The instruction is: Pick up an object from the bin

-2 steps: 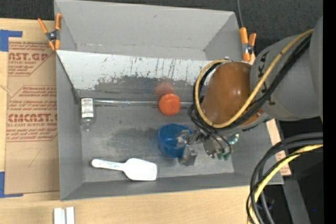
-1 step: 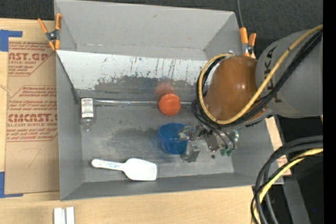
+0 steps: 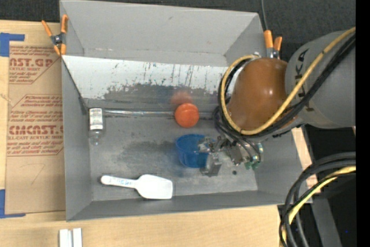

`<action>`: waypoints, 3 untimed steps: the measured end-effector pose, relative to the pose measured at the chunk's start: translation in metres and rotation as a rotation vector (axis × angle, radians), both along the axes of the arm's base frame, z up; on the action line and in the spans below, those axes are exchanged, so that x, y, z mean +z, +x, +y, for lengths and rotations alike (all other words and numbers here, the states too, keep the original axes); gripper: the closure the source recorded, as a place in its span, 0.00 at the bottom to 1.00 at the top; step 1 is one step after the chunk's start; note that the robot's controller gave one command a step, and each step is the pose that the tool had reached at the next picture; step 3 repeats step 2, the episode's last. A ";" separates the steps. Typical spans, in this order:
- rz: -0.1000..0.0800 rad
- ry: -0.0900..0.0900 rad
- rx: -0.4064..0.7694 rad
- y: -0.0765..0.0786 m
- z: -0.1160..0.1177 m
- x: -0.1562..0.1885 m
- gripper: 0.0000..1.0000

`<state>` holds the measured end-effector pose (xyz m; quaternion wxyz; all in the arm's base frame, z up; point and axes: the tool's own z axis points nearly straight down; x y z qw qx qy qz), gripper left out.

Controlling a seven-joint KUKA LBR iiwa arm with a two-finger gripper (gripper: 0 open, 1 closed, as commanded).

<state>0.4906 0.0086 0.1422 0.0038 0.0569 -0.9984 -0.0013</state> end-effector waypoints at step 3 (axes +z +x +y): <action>-0.001 0.000 0.000 0.000 0.000 0.007 1.00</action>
Offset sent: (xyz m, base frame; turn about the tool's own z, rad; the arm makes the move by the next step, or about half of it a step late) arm 0.0002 0.0001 0.0131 0.0000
